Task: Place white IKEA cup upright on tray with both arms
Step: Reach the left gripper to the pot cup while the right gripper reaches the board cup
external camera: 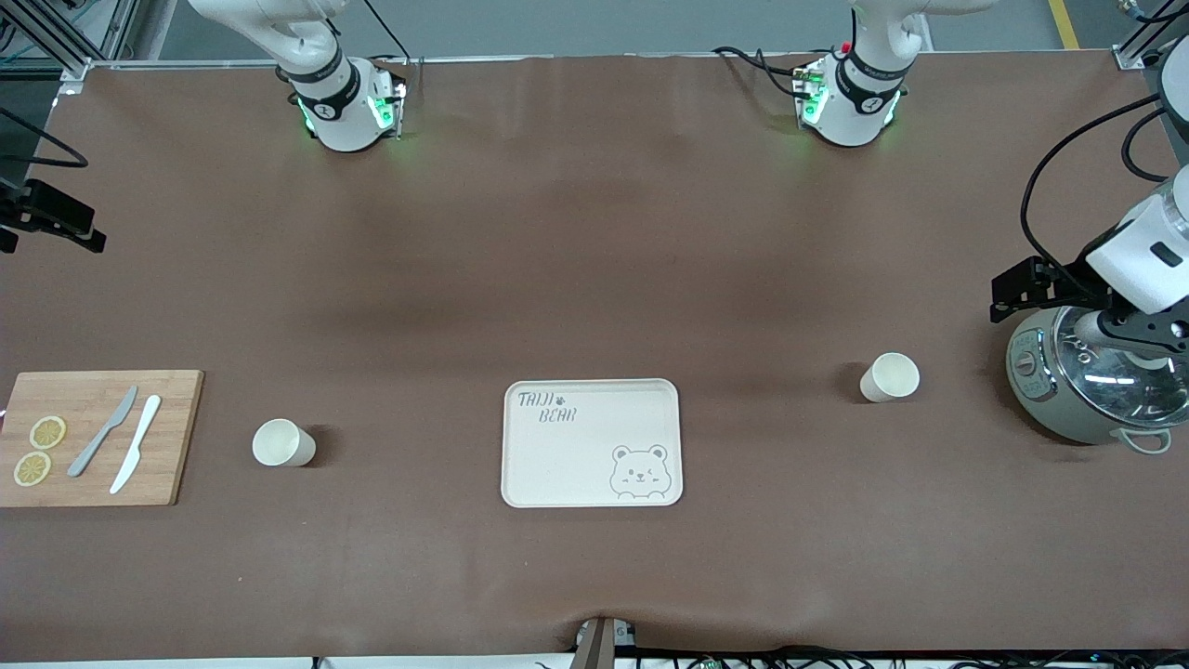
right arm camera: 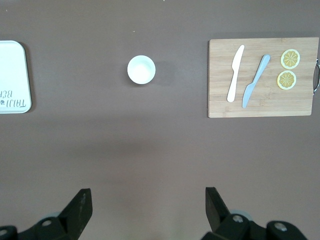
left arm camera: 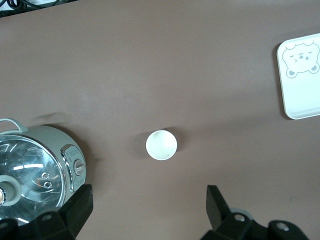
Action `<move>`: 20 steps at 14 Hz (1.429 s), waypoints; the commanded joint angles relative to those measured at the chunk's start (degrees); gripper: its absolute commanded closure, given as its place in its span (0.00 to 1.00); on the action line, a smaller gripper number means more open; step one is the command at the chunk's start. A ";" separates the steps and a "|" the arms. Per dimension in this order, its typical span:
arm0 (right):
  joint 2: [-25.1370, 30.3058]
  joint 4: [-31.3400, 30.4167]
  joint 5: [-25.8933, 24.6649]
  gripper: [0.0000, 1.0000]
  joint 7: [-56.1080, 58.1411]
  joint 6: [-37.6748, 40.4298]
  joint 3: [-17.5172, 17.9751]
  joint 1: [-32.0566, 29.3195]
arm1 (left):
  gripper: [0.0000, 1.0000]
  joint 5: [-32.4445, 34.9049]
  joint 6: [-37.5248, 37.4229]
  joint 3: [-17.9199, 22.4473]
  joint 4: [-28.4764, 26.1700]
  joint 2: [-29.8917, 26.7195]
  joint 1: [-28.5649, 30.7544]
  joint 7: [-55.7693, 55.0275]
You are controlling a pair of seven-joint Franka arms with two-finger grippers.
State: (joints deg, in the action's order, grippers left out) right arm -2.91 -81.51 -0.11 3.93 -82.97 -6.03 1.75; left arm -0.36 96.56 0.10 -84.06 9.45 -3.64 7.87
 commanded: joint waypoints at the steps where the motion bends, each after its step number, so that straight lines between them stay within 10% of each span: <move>1: 0.36 -0.41 0.99 0.00 0.56 -0.09 0.40 -0.87 | 0.00 0.18 0.56 -0.28 -0.58 -0.66 0.39 -0.48; 5: 0.36 -0.41 1.07 0.00 0.56 0.00 0.40 -0.87 | 0.00 0.36 0.99 -0.28 -4.60 -1.45 0.66 0.04; 12: 0.80 1.17 0.11 0.00 2.92 0.17 0.23 -3.67 | 0.00 -0.43 34.02 -0.45 -31.23 -0.41 6.01 2.77; 20: -5.34 1.88 3.54 0.00 8.64 -5.25 0.40 -7.46 | 0.00 -0.52 41.33 -1.24 -32.74 7.15 5.58 2.07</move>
State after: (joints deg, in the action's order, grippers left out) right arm -4.38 -80.44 2.77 11.84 -85.16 -6.19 -5.40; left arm -0.34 135.51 -0.58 -116.57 15.06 1.72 9.84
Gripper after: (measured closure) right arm 0.000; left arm 0.000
